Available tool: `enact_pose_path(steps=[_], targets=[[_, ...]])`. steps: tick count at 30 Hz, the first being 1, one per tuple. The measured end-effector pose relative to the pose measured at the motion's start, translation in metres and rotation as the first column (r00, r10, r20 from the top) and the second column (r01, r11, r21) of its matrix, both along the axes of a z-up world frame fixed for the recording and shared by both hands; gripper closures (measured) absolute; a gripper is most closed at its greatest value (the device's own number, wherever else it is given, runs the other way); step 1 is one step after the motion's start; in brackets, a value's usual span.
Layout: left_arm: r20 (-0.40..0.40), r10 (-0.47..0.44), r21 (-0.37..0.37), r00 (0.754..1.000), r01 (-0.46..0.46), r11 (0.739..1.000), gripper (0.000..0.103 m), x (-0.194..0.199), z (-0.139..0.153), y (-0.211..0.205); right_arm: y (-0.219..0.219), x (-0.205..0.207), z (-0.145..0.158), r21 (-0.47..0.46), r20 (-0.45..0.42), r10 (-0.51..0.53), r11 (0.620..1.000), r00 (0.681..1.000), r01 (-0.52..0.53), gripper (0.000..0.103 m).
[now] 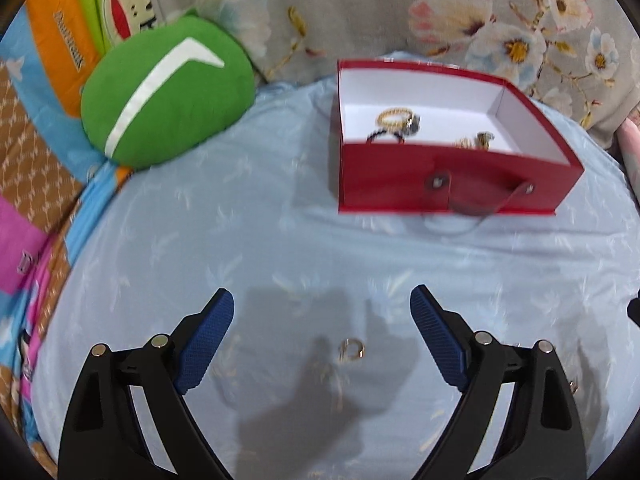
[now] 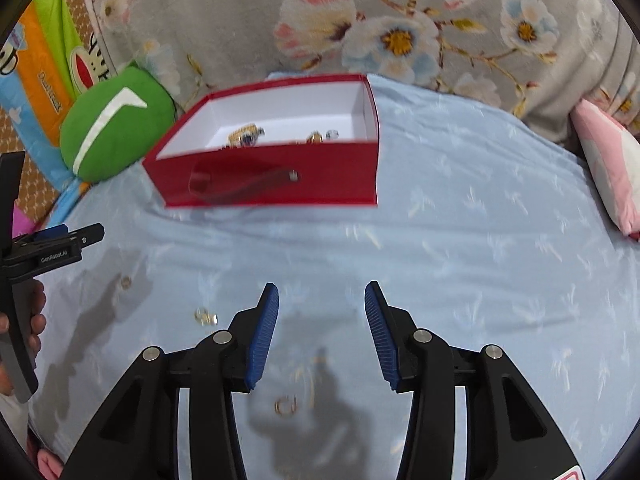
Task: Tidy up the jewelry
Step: 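Close the right tool on a gold hoop earring while the left tool grasps the other hoop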
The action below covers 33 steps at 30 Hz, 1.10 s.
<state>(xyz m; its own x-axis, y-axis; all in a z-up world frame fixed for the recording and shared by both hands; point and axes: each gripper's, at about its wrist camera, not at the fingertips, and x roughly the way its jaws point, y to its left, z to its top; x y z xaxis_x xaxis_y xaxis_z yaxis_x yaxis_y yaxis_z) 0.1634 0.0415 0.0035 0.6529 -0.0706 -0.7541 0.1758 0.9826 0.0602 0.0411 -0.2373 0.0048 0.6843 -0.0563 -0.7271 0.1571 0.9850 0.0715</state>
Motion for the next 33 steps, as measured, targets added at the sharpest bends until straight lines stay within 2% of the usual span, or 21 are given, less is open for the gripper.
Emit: enact_pose_path(steps=[5, 9, 22, 25, 31, 33], targets=[[-0.064, 0.025, -0.028, 0.998, -0.026, 0.999, 0.017, -0.008, -0.031, 0.007, 0.01, -0.024, -0.032, 0.028, -0.066, -0.001, 1.0, 0.998, 0.003, 0.059], [-0.092, 0.031, -0.043, 0.995, -0.035, 0.998, 0.017, -0.018, -0.043, 0.009, 0.017, -0.034, -0.055, 0.049, -0.114, 0.008, 0.999, 0.993, -0.003, 0.059], [-0.14, 0.023, -0.055, 0.99, -0.031, 0.998, 0.017, -0.043, -0.062, 0.012, 0.038, -0.025, -0.077, 0.048, -0.133, 0.039, 0.998, 0.99, -0.033, 0.06], [-0.139, 0.021, -0.059, 0.99, -0.03, 0.998, 0.017, -0.043, -0.062, 0.014, 0.039, -0.023, -0.078, 0.037, -0.127, 0.031, 0.999, 0.991, -0.026, 0.064], [-0.14, 0.022, -0.07, 0.99, -0.032, 0.997, 0.017, -0.035, -0.062, 0.014, 0.034, -0.022, -0.078, 0.019, -0.118, 0.004, 1.0, 0.993, -0.002, 0.085], [-0.141, 0.025, -0.083, 0.99, -0.037, 0.996, 0.017, -0.03, -0.063, 0.014, 0.031, -0.023, -0.078, 0.026, -0.116, 0.001, 1.0, 0.993, 0.002, 0.086]])
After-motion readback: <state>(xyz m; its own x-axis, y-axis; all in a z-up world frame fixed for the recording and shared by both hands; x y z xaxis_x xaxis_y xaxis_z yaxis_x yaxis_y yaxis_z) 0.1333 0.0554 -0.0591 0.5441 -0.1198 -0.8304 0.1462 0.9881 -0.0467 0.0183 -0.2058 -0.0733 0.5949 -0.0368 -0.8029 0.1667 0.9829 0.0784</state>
